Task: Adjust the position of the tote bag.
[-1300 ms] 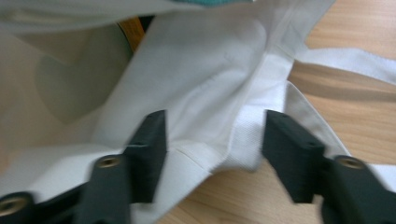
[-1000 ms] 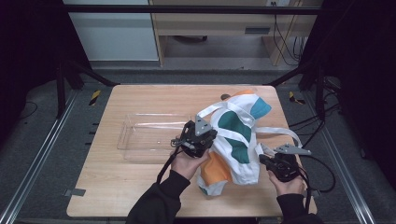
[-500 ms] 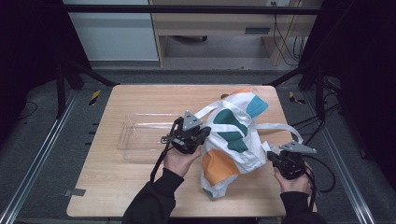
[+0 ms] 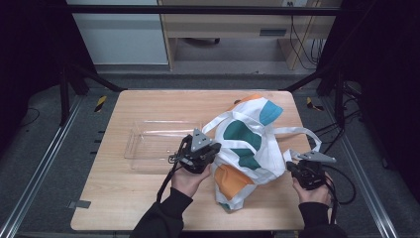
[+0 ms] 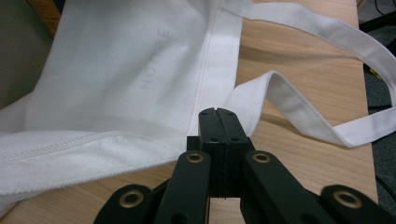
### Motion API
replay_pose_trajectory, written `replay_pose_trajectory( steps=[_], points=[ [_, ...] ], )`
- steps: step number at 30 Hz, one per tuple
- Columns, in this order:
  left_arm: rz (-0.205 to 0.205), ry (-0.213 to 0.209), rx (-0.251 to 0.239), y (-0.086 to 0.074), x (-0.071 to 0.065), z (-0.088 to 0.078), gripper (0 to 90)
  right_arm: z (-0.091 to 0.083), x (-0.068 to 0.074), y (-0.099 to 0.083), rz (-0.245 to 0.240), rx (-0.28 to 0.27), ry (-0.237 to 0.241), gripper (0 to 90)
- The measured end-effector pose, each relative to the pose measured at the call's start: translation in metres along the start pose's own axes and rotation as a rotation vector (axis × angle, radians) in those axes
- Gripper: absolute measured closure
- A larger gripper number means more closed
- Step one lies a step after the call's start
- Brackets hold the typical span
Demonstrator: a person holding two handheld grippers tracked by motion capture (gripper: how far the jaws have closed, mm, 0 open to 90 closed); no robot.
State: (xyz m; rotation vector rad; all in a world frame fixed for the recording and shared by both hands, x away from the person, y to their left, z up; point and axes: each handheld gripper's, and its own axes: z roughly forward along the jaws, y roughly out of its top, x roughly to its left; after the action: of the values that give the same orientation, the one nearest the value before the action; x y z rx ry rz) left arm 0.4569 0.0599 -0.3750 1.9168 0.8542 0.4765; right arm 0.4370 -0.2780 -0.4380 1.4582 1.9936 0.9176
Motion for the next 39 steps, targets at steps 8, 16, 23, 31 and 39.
replay_pose_trajectory(
  steps=[8,16,23,31,39],
  points=[
    [-0.005,-0.002,0.005,-0.013,-0.003,0.009,90.0,0.008,-0.002,-0.002,0.003,0.053,-0.027,90.0],
    [0.014,-0.014,0.002,-0.009,-0.004,0.007,89.3,0.009,-0.002,-0.002,0.004,0.028,0.006,89.2],
    [0.031,0.006,-0.037,0.012,-0.01,0.001,62.7,0.001,-0.004,0.004,0.005,-0.096,0.069,74.4],
    [0.064,-0.012,-0.091,0.048,-0.031,-0.012,46.5,-0.006,-0.001,0.012,-0.013,-0.173,0.094,71.8],
    [0.124,0.01,-0.092,0.055,-0.069,0.007,36.2,-0.009,-0.006,0.009,0.007,-0.186,0.096,67.9]
  ],
)
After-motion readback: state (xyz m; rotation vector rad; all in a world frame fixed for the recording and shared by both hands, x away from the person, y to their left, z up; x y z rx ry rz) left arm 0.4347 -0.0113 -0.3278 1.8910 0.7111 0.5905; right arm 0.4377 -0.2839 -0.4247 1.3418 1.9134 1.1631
